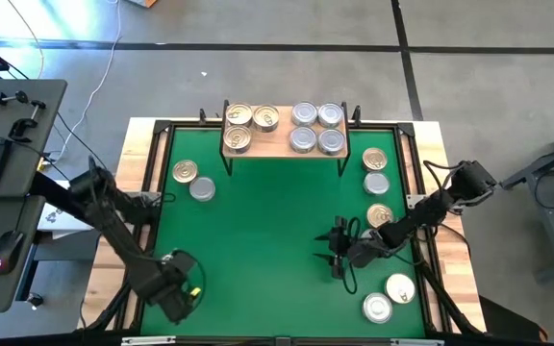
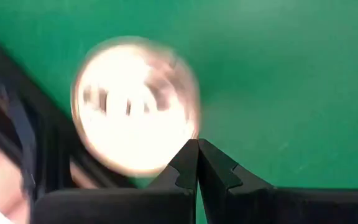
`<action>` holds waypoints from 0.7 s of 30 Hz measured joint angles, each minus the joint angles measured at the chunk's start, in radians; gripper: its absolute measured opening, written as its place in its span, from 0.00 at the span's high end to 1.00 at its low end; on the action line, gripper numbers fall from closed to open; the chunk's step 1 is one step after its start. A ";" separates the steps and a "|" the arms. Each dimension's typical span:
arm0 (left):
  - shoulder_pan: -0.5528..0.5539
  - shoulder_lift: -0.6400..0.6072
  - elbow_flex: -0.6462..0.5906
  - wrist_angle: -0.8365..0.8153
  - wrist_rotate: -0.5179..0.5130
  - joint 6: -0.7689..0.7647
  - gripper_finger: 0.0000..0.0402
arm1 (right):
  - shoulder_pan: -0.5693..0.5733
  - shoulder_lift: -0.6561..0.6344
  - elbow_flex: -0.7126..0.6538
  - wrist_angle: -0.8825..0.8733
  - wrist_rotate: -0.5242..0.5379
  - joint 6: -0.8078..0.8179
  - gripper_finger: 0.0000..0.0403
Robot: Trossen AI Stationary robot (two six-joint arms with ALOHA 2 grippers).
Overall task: Stack canned seafood by type on shelf
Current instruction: Put the blue tuna can on the shelf aligned with the other blue tuna can
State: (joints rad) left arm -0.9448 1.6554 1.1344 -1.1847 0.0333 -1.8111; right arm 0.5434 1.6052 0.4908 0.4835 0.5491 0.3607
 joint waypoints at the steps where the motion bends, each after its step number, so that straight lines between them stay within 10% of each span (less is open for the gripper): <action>1: -0.015 0.000 -0.013 0.010 0.003 -0.037 1.00 | 0.000 0.000 0.000 0.000 0.000 -0.001 0.47; 10: -0.007 -0.008 -0.141 0.126 -0.172 -0.086 1.00 | 0.000 0.000 0.000 0.007 0.000 0.006 0.47; 17: 0.096 -0.014 -0.147 0.484 -0.683 0.319 1.00 | 0.000 0.000 0.000 0.007 0.000 0.008 0.47; 21: 0.149 -0.065 -0.145 0.562 -0.695 0.508 1.00 | 0.000 0.000 0.000 0.007 0.000 0.024 0.47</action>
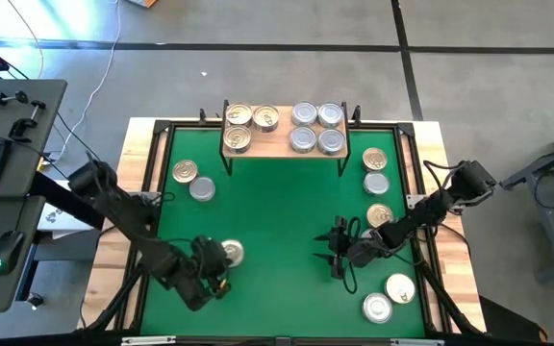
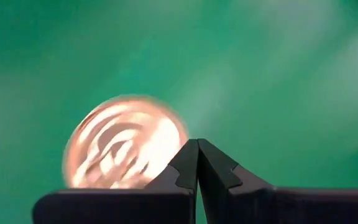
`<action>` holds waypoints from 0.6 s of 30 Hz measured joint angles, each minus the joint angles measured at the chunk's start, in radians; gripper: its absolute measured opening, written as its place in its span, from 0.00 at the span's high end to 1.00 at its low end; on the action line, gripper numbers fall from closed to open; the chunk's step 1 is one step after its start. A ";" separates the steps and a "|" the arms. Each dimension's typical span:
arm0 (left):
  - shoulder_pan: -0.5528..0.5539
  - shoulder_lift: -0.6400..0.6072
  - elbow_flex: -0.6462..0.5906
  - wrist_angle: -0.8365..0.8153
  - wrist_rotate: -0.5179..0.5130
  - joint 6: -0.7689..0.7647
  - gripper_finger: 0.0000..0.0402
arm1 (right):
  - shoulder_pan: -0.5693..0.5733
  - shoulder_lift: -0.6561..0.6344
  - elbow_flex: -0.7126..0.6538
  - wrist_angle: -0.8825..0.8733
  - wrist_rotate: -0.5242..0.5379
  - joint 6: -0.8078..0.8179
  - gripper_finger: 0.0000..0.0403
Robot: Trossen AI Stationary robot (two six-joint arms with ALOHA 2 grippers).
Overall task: Stack canned seafood by type on shelf
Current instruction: Put the blue tuna can on the shelf aligned with the other blue tuna can
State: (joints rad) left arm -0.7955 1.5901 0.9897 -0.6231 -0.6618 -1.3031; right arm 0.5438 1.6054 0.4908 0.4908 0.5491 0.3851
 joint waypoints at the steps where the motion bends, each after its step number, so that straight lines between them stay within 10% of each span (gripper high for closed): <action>1: 0.010 -0.013 -0.001 -0.009 0.016 0.010 1.00 | 0.000 0.000 0.000 0.000 0.000 0.000 0.47; 11: 0.001 -0.080 -0.007 -0.307 0.114 -0.174 1.00 | 0.000 0.000 0.000 -0.001 0.000 0.001 0.47; 18: -0.013 -0.015 -0.180 0.017 0.157 -0.256 1.00 | -0.001 0.000 0.000 -0.003 0.000 -0.001 0.47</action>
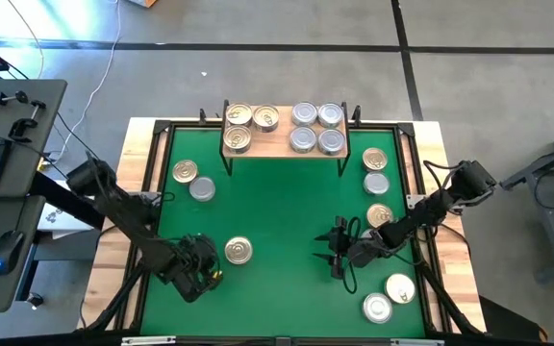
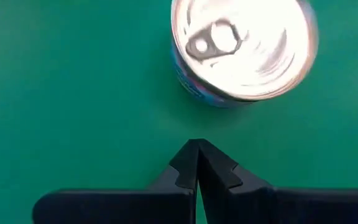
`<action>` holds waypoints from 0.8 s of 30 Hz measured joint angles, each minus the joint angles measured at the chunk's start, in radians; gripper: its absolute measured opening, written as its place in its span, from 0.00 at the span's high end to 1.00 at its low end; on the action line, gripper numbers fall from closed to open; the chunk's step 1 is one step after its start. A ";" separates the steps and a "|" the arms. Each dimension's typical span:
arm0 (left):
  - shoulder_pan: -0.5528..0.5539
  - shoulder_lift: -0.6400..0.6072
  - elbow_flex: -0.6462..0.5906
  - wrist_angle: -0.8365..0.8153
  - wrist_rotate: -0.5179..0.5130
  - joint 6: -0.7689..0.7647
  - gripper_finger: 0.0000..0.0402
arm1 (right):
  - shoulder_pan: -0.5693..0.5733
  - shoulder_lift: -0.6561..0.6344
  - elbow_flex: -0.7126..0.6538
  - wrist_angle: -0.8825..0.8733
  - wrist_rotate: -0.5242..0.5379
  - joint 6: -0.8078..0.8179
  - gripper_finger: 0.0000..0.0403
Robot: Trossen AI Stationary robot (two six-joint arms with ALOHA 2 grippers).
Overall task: Stack canned seafood by type on shelf
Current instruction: Put the blue tuna can on the shelf aligned with the other blue tuna can
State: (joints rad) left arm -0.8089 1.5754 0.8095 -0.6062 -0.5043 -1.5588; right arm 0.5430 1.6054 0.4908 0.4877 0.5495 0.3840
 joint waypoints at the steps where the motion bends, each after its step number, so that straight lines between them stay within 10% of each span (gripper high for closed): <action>1: 0.004 0.015 -0.032 0.081 -0.002 0.003 1.00 | 0.000 0.000 0.000 0.000 0.000 0.000 0.47; 13: 0.196 0.202 -0.074 0.732 -0.171 0.496 1.00 | -0.006 0.000 0.000 0.003 0.000 0.008 0.47; 19: 0.245 0.164 -0.020 0.687 -0.071 0.668 1.00 | -0.056 0.000 0.000 0.003 -0.031 -0.004 0.43; 24: 0.245 0.127 -0.016 0.442 -0.069 0.505 1.00 | -0.146 0.021 0.000 0.056 -0.107 -0.102 0.27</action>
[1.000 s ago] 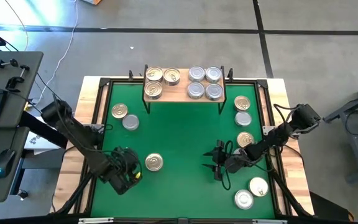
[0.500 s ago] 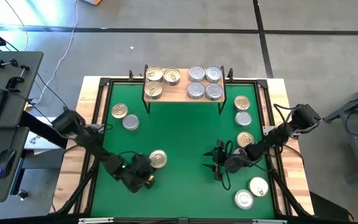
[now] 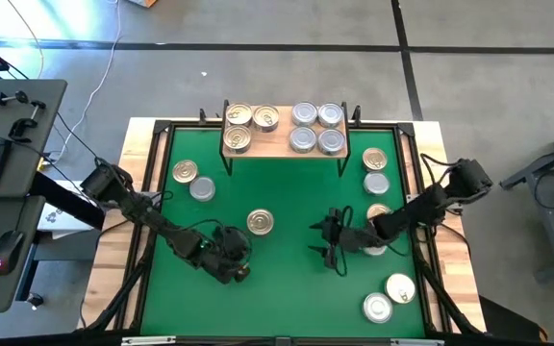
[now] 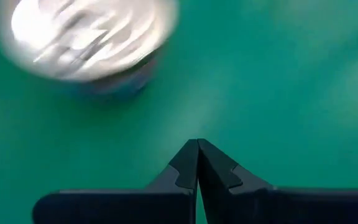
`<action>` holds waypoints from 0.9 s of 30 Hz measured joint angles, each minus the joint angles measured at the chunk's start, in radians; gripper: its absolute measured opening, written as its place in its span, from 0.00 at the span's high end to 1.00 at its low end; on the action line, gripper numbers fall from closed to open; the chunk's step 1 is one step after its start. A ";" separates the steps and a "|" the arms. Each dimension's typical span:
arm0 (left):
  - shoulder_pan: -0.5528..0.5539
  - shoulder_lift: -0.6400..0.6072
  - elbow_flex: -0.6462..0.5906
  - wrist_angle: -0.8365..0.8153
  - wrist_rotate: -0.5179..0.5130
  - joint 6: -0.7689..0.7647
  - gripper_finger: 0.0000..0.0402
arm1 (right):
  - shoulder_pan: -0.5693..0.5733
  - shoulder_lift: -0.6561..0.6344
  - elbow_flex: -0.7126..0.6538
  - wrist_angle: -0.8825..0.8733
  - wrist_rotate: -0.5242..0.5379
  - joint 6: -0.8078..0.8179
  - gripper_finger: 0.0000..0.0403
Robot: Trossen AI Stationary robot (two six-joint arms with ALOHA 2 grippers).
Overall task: Stack canned seafood by type on shelf
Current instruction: Put the blue tuna can on the shelf aligned with the other blue tuna can
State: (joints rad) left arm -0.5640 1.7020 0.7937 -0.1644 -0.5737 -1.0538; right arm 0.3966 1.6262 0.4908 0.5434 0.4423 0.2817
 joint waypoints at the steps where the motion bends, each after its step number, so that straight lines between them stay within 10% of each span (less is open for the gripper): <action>1: 0.000 0.000 0.000 -0.065 -0.009 -0.050 1.00 | -0.022 0.013 0.000 0.029 -0.011 -0.034 0.23; 9: 0.086 0.007 -0.099 -0.128 -0.163 -0.233 1.00 | -0.221 0.213 0.073 0.323 -0.234 -0.240 0.02; 19: 0.232 0.007 -0.221 0.383 -0.168 0.057 1.00 | -0.333 0.496 0.384 0.290 -0.426 -0.325 0.01; 27: 0.281 0.008 -0.229 0.494 -0.155 0.178 1.00 | -0.336 0.546 0.458 0.286 -0.427 -0.335 0.01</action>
State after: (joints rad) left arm -0.2832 1.7103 0.5652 0.3293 -0.7290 -0.8757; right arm 0.0603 2.1727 0.9489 0.8295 0.0151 -0.0536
